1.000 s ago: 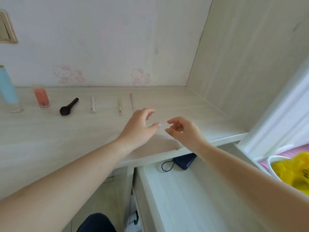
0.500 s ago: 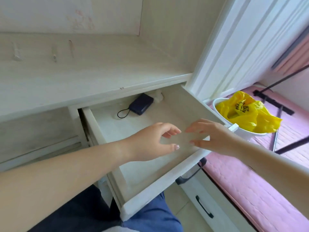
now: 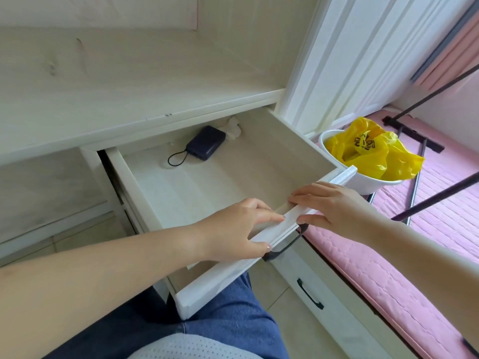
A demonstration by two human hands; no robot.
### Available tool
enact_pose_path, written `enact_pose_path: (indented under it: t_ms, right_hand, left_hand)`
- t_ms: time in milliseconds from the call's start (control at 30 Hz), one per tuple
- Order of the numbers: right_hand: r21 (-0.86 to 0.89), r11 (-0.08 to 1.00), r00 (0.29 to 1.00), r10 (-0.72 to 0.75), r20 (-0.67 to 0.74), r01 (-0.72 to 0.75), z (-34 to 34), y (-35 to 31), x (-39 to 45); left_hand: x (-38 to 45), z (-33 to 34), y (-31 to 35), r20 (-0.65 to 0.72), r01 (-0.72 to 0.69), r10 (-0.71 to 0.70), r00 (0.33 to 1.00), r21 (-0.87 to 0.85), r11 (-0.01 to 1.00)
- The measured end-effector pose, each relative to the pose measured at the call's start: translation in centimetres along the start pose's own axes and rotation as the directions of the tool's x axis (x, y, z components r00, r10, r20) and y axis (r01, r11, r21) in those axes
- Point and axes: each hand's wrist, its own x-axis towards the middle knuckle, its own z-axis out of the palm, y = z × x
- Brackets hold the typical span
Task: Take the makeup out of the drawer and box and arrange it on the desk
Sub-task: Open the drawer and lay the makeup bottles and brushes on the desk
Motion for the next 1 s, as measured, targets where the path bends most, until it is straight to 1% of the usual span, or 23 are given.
enact_pose_path:
  t_ms: [100,267,433,567,767,867,1000]
  right_hand:
    - [-0.035,0.999,1.000,-0.005,0.019,0.006,-0.1,0.0,0.5]
    - [-0.034,0.999,0.999,0.014,0.041,-0.013,-0.4,-0.3,2.3]
    - [-0.054,0.999,0.998,0.009,0.058,-0.006,-0.5,-0.3,4.3]
    - [-0.091,0.996,0.997,0.022,0.074,-0.016,-0.6,-0.1,6.5]
    - [-0.097,0.994,0.995,0.066,0.080,-0.058,-1.1,-0.2,10.4]
    - [-0.140,0.989,0.996,0.047,0.076,-0.036,-1.4,-0.3,12.4]
    - [-0.247,0.969,0.993,0.032,0.115,-0.003,-2.0,-0.9,15.0]
  left_hand:
    - [0.0,-0.3,-0.2,-0.018,0.006,-0.006,1.000,0.009,1.000]
    - [0.0,-1.4,-1.2,-0.057,0.020,-0.018,0.998,0.039,0.999]
    - [0.3,-2.5,-2.1,-0.063,0.049,-0.040,0.997,0.156,0.987]
    - [0.6,-3.7,-2.9,-0.096,0.080,-0.056,0.994,0.264,0.961]
    - [0.9,-5.5,-4.2,-0.183,0.132,-0.055,0.982,0.444,0.886]
    - [0.9,-6.5,-4.9,-0.212,0.166,-0.052,0.976,0.569,0.805]
    - [0.9,-8.2,-6.3,-0.323,0.253,-0.029,0.946,0.680,0.688]
